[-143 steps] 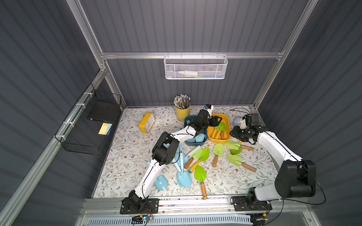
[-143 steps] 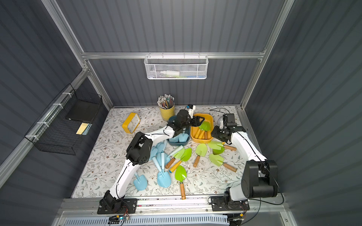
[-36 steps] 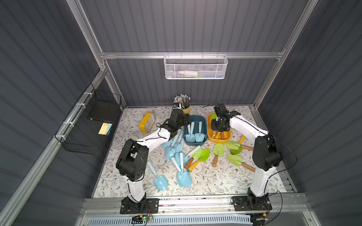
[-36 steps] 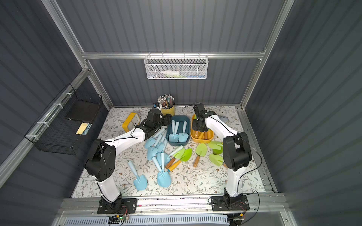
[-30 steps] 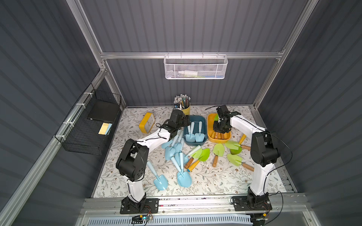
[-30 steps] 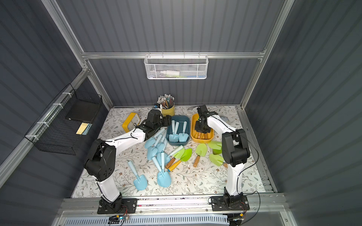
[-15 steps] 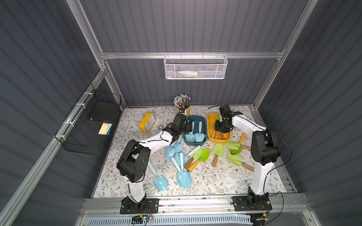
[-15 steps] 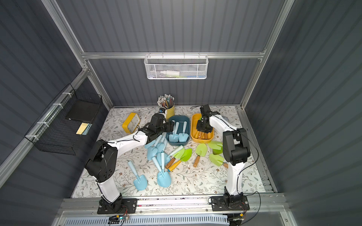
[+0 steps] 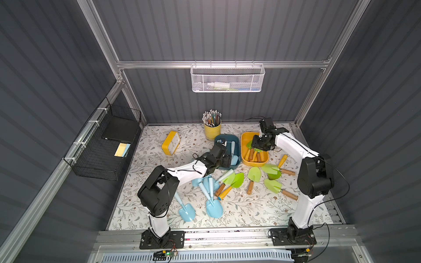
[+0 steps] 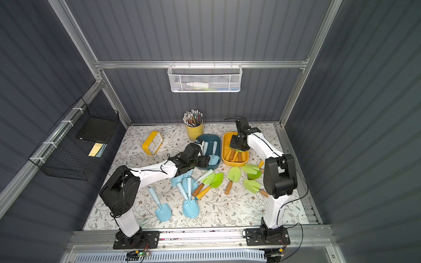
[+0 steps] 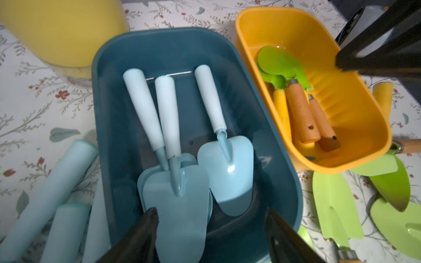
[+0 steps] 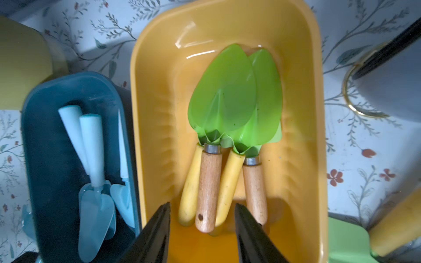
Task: Sort the small shovels by color and place them into the storage box
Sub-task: Place the shovel in the storage box, then pick up the shovel from the center of the board.
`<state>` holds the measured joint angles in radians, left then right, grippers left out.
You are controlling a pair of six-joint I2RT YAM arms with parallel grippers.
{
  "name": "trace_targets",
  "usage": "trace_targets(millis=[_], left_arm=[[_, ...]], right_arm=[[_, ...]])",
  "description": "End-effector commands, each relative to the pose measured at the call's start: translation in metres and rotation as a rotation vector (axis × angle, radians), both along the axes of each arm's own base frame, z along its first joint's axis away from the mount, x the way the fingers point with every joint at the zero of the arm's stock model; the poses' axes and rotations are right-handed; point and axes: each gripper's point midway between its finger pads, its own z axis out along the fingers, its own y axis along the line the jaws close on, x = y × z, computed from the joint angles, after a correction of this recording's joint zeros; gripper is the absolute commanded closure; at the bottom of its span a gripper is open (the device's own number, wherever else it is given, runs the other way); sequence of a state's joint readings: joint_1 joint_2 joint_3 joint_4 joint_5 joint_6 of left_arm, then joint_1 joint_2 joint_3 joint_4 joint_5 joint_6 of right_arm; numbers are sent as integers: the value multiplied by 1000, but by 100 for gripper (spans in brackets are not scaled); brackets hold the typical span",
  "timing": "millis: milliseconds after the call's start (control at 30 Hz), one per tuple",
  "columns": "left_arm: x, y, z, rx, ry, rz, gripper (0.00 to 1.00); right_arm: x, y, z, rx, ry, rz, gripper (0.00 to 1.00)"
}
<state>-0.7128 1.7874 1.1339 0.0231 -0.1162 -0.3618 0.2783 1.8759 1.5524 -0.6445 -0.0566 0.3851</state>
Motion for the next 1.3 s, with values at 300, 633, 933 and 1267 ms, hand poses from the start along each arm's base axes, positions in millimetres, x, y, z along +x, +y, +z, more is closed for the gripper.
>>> trace_targets(millis=[300, 633, 933, 1267], left_arm=[[-51, 59, -4, -99, 235, 274, 23], [-91, 105, -25, -166, 439, 387, 21], [-126, 124, -37, -228, 538, 468, 21], [-123, 161, -7, -281, 478, 703, 18]], right_arm=[[-25, -5, -2, 7, 26, 13, 49], [-32, 2, -7, 37, 52, 35, 50], [-44, 8, -18, 53, 81, 58, 51], [-49, 23, -27, 70, 111, 123, 51]])
